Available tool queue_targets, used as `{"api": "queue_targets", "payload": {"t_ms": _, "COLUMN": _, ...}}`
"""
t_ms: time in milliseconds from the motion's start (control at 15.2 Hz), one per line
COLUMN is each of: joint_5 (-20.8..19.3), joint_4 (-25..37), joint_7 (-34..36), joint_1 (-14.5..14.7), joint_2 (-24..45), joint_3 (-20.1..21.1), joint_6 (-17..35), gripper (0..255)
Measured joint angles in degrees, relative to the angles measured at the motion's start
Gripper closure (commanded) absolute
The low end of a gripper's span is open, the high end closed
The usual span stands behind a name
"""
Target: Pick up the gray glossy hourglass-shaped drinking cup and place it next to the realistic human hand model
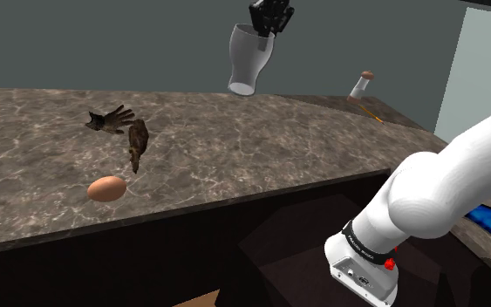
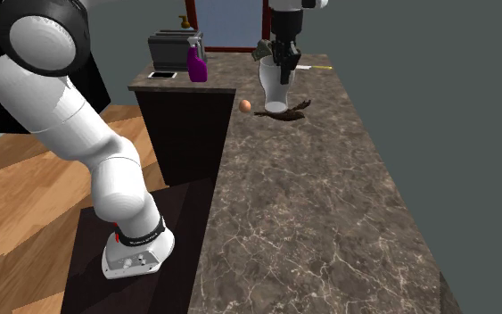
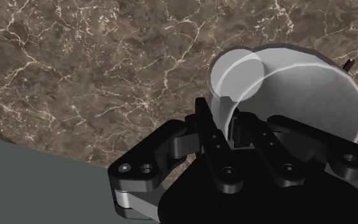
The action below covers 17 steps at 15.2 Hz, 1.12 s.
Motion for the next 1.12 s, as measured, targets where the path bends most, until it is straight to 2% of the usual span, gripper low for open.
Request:
{"api": "queue_targets", "payload": {"t_ms": 264, "joint_5": 0.2, "joint_4": 5.3, "joint_7": 5.4, "joint_1": 2.0, "joint_2": 4.5, "joint_3": 3.4, "joint_6": -1.1, "gripper": 255}}
{"api": "queue_targets", "payload": {"t_ms": 330, "joint_5": 0.2, "joint_4": 5.1, "joint_7": 5.8, "joint_1": 2.1, "joint_2": 4.7, "joint_3": 3.6, "joint_6": -0.6, "gripper": 255}}
{"api": "queue_targets", "payload": {"t_ms": 1122, "joint_5": 0.5, "joint_4": -5.4, "joint_7": 6.8, "joint_1": 2.5, "joint_2": 3.4, "joint_3": 4.0, "joint_6": 8.5, "gripper": 255}}
